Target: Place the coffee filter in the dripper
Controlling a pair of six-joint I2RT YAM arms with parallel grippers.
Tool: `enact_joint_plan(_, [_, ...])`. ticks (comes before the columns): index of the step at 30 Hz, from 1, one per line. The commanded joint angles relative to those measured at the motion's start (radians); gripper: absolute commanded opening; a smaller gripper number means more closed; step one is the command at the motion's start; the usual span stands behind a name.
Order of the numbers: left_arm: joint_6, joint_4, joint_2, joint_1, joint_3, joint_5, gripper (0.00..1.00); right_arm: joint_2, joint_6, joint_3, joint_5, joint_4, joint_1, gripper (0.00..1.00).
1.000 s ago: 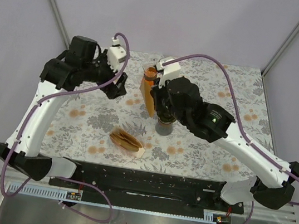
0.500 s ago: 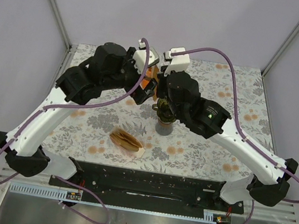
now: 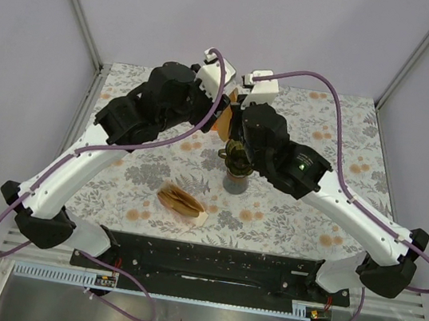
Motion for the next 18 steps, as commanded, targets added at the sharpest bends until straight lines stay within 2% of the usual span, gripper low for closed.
enact_joint_plan(1, [-0.03,0.087,0.005,0.0,-0.001,-0.032,0.62,-0.044,0.028,-0.007,-0.044,0.045,-0.004,0.0])
enact_joint_plan(6, [-0.045,0.085,0.014,0.001,-0.016,0.011,0.66,-0.057,0.045,-0.027,-0.076,0.077,-0.016,0.0])
enact_joint_plan(12, [-0.048,0.088,0.032,0.001,-0.018,0.02,0.65,-0.061,0.064,-0.035,-0.122,0.085,-0.028,0.0])
enact_joint_plan(15, [-0.044,0.09,0.033,0.001,-0.025,0.002,0.53,-0.078,0.073,-0.055,-0.15,0.085,-0.05,0.0])
enact_joint_plan(18, [-0.048,0.09,0.025,0.003,-0.041,-0.033,0.32,-0.101,0.09,-0.084,-0.213,0.068,-0.102,0.0])
